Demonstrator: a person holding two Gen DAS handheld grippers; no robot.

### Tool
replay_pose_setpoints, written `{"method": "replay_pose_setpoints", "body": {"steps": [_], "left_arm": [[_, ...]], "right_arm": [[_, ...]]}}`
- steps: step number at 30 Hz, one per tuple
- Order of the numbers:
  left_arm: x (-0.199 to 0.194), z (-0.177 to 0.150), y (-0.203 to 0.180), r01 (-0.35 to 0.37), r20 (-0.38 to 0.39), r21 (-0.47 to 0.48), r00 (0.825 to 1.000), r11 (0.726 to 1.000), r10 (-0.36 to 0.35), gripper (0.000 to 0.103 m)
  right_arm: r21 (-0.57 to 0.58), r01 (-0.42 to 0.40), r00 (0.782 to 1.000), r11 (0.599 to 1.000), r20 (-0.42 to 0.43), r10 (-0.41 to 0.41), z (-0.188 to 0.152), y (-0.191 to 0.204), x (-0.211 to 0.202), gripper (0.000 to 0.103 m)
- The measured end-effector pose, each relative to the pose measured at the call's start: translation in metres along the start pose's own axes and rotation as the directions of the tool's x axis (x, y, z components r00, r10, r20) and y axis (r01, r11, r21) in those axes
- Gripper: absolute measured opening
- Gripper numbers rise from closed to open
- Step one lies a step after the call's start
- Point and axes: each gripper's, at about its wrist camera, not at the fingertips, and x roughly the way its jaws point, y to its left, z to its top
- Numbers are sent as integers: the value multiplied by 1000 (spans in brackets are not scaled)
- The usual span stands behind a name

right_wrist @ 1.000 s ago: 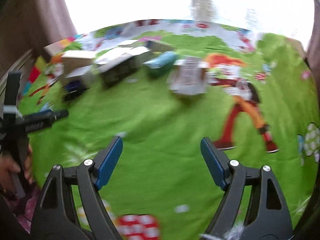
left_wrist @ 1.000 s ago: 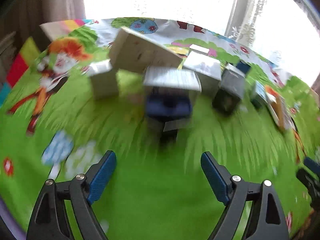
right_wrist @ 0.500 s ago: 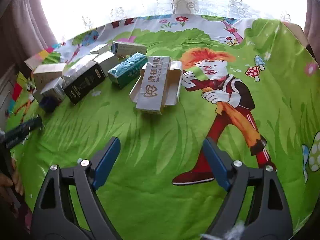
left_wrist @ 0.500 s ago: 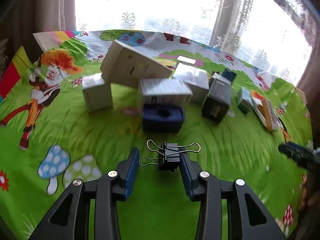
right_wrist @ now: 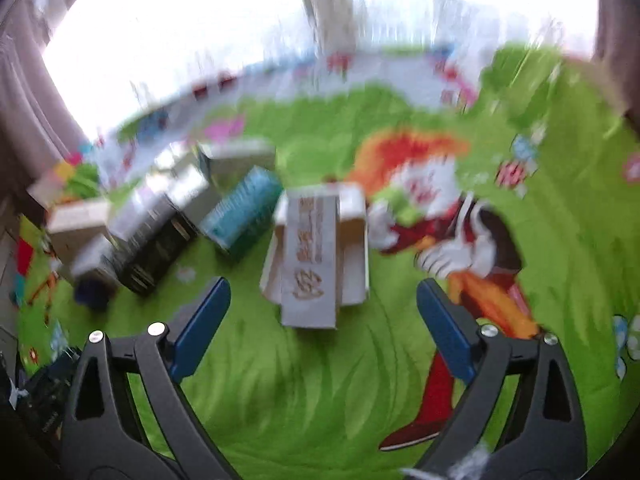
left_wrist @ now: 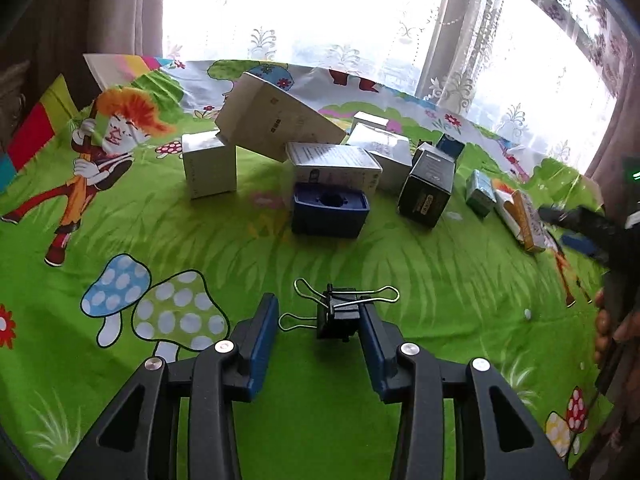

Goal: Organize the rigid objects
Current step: 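Grasp the black binder clip with the left tool while the right tool grasps the Ding Zhi Dental box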

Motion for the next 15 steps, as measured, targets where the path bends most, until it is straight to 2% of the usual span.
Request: {"method": "replay_pose_setpoints", "body": {"steps": [1, 3, 5, 8, 10, 15], "left_arm": [[0, 0, -1, -4, 0, 3, 1000, 1000, 4, 42], [1, 0, -1, -3, -1, 1, 1000, 1000, 3, 42], [1, 0, 0, -2, 0, 0, 1000, 1000, 2, 42], [1, 0, 1, -2, 1, -3, 1000, 1000, 2, 42], [0, 0, 0, -2, 1, -3, 1000, 1000, 2, 42], [1, 0, -1, -9, 0, 1, 1000, 1000, 9, 42]], "right_arm": [[-30, 0, 1000, 1000, 31, 1, 0, 5, -7, 95], [-106, 7, 999, 994, 53, -1, 0, 17, -10, 86], [-142, 25, 1000, 990, 17, -23, 0, 24, 1, 60], [-122, 57, 995, 991, -70, -66, 0, 18, 28, 52], [-132, 45, 997, 990, -60, -54, -2, 18, 30, 35], [-108, -11, 999, 994, 37, 15, -11, 20, -12, 35]]}}
